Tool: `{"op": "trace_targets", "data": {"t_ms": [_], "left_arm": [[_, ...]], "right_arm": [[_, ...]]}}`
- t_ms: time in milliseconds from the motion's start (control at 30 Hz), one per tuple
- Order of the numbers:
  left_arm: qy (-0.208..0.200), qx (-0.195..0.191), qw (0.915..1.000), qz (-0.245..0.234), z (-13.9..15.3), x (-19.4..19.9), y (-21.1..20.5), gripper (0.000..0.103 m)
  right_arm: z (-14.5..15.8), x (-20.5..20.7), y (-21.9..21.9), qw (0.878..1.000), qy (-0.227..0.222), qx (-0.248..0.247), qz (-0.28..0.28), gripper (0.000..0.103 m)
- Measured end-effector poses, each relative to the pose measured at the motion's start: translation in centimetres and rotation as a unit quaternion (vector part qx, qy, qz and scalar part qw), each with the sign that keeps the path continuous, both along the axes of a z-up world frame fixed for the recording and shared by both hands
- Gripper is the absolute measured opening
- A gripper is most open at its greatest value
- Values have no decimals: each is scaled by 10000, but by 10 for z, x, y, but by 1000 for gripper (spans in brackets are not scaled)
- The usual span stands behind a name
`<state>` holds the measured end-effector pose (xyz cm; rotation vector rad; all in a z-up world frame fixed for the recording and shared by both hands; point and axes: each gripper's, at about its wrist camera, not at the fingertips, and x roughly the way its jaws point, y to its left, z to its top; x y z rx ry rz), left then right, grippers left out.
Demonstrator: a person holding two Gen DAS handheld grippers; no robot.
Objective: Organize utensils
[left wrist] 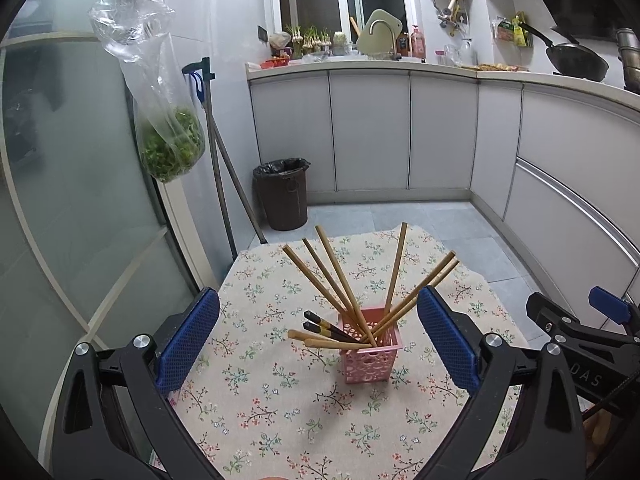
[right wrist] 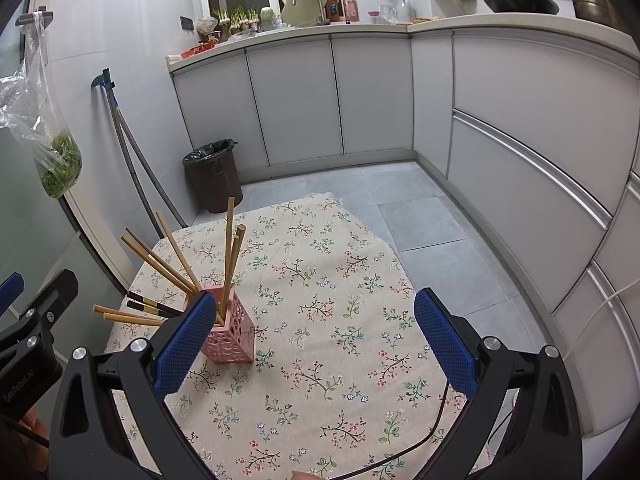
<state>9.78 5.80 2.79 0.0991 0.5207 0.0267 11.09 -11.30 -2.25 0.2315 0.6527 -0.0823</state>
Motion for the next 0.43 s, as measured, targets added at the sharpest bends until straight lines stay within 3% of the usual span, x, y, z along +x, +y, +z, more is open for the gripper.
{"op": "trace_targets", "data": {"t_ms": [433], "left_arm": [[253, -64, 9996, 58, 1, 5, 3, 96]], "right_arm": [[3, -3, 0, 10000, -82, 3, 17, 96]]}}
